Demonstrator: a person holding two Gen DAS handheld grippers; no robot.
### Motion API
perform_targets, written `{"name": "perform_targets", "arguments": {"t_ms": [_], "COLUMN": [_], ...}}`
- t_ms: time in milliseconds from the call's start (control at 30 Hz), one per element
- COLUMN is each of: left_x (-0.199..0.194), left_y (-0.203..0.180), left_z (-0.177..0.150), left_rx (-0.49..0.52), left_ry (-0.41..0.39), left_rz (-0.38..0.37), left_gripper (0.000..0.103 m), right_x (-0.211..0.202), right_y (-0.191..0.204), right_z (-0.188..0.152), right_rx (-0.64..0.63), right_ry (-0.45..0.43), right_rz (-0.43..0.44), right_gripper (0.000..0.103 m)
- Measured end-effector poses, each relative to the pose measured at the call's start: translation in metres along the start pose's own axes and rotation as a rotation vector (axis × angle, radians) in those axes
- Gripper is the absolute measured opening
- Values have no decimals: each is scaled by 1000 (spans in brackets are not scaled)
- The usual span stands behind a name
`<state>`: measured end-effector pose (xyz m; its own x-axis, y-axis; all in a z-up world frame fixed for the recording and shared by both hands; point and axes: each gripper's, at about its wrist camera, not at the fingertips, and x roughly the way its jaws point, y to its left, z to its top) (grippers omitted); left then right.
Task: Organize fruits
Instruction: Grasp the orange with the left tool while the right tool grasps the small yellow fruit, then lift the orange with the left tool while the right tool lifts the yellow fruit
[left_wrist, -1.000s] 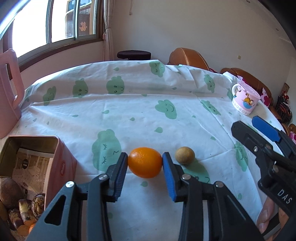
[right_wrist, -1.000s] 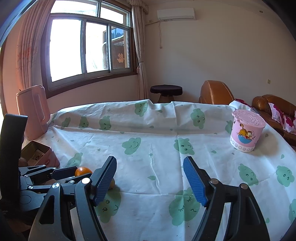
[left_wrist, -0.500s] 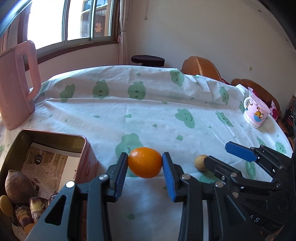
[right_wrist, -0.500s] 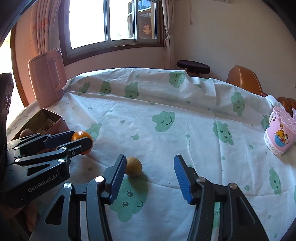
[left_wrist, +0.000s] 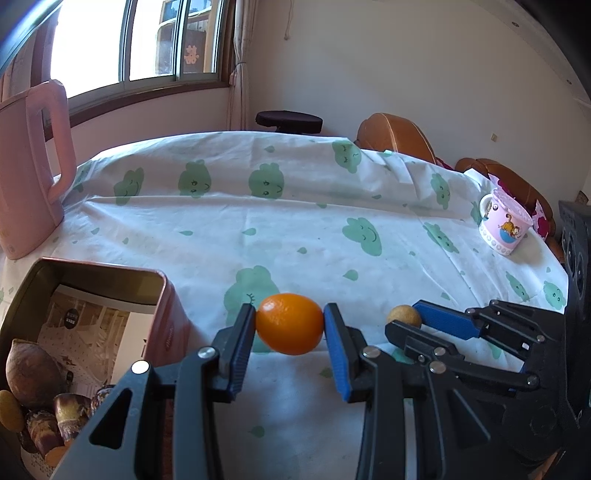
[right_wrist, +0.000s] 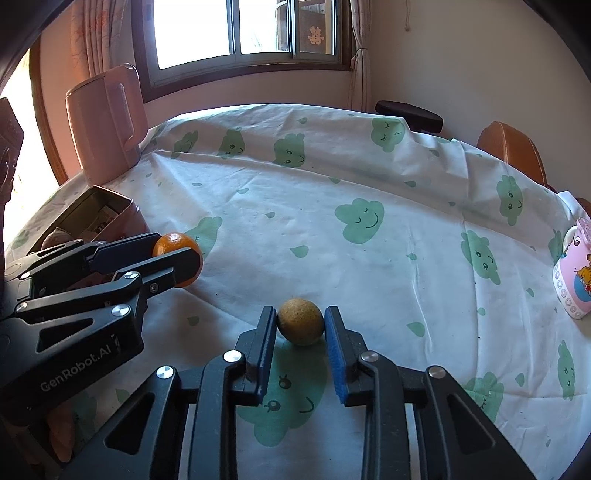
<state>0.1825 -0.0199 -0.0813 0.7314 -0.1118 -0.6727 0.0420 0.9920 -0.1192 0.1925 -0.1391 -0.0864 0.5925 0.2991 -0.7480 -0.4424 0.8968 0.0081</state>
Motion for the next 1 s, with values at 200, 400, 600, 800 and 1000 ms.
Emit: {"name": "perform_targets", "arguments": {"t_ms": [200, 400, 600, 800, 1000], "left_x": [-3, -10, -15, -18, -21], "left_y": [-2, -7, -10, -13, -15], "left_z": [0, -1, -1, -2, -2], "left_rx": [11, 35, 55, 69, 78], "left_ry": [-17, -51, -80, -100, -115], "left_rz": [-3, 5, 17, 22, 27], "left_gripper": [40, 40, 40, 40, 40], "right_x": [-7, -15, -23, -31, -38], "right_y": [4, 5, 5, 5, 5], "right_z": [0, -1, -2, -3, -5], "right_rx": [-17, -23, -19, -22, -20], "right_ry": [-34, -75, -120, -166, -203], "right_rz": [-6, -14, -17, -22, -22], "right_gripper": [29, 29, 29, 29, 29]}}
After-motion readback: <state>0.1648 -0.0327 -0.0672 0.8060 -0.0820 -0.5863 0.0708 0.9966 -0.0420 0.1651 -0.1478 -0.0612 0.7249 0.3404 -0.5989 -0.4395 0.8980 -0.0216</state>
